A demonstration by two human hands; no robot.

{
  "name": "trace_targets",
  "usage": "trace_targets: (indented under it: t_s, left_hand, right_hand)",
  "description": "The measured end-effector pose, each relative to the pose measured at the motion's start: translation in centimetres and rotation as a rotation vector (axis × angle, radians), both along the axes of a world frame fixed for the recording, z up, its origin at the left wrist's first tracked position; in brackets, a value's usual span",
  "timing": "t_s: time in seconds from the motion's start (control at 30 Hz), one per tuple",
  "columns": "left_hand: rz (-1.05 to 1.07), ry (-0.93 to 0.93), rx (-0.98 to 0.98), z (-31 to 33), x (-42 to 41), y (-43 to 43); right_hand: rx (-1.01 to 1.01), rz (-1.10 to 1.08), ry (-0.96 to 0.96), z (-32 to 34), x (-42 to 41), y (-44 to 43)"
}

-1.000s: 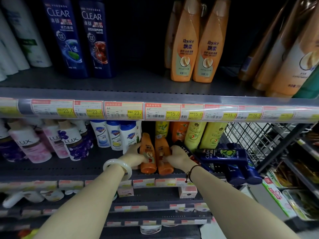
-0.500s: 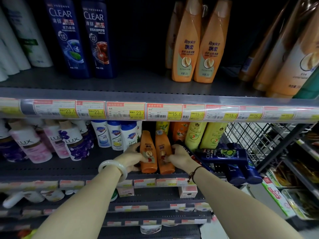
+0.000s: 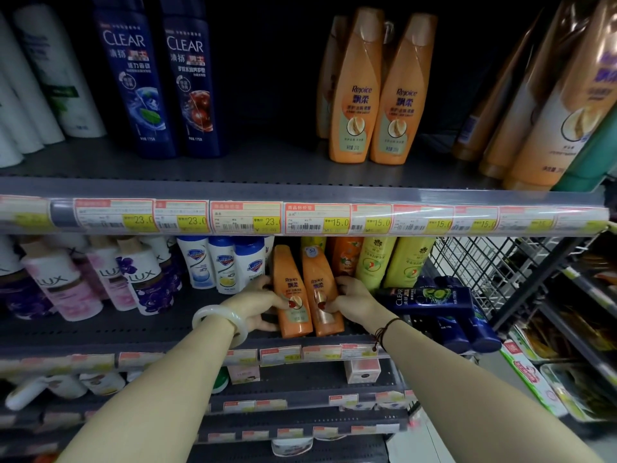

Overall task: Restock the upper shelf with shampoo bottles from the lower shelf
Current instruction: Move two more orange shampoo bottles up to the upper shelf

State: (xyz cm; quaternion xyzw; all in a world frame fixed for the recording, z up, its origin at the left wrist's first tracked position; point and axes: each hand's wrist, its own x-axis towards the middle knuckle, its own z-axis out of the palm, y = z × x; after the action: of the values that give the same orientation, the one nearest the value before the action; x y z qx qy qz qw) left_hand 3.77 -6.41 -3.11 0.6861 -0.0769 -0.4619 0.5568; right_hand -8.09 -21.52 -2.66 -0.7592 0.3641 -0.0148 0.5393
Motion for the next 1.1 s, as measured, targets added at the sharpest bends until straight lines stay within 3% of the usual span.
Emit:
trace_targets:
  t_s: [1.1]
  left_hand:
    - [-0.092, -0.182, -0.001, 7.8, -5.9, 8.3]
  right_hand:
    - [0.166, 0.071, -0.199, 6.8, -6.5, 7.5]
